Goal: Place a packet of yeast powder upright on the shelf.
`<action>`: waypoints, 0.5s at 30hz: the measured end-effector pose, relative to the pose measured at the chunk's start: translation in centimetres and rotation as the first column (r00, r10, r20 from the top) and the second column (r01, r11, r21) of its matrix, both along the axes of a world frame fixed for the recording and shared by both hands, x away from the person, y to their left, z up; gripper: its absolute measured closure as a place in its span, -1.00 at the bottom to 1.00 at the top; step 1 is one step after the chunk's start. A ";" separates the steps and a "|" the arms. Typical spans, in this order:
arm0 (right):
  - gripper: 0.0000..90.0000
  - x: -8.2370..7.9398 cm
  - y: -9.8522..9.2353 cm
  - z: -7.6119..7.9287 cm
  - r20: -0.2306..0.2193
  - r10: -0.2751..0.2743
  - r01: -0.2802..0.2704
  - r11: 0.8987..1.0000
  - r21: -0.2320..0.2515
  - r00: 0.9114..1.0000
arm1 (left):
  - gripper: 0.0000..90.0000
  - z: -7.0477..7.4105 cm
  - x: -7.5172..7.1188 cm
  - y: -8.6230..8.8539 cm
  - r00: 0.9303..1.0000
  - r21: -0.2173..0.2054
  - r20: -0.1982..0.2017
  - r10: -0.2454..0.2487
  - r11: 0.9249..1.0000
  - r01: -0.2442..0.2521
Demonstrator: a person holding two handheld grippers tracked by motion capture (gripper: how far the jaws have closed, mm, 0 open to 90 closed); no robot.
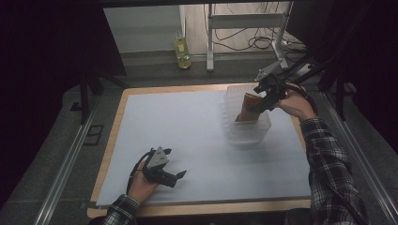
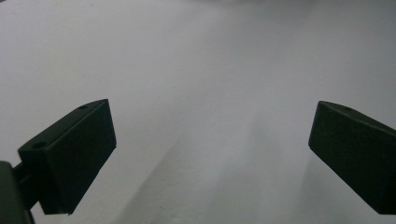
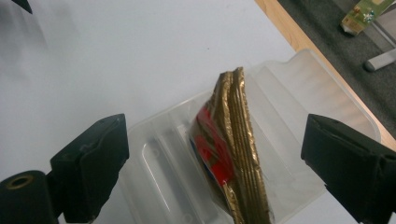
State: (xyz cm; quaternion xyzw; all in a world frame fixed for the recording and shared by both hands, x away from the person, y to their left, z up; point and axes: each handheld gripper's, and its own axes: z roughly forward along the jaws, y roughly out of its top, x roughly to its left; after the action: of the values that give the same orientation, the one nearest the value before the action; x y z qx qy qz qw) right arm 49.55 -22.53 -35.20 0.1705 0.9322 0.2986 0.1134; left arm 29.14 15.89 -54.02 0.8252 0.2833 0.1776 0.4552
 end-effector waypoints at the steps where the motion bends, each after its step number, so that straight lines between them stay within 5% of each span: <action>1: -0.85 -0.2 -0.1 0.1 0.008 -0.010 0.010 1.000 0.007 1.000 | -0.98 0.0 0.0 0.1 1.000 -0.005 -0.001 0.001 1.000 -0.001; 8: -0.88 -0.9 -0.3 0.5 0.016 -0.030 0.029 0.998 0.056 0.999 | -0.98 0.2 0.1 0.5 1.000 -0.053 -0.002 -0.001 0.999 0.001; 15: -0.89 -1.4 -0.4 0.8 0.007 -0.059 0.059 0.996 0.074 0.998 | -0.98 0.2 0.1 0.6 1.000 -0.049 -0.003 0.004 0.999 -0.005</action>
State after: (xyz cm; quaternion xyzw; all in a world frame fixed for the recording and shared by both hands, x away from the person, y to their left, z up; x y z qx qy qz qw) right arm 48.14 -22.89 -34.36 0.2006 0.9146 0.3299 0.1202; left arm 29.26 16.44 -53.78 0.8134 0.2901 0.1704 0.4745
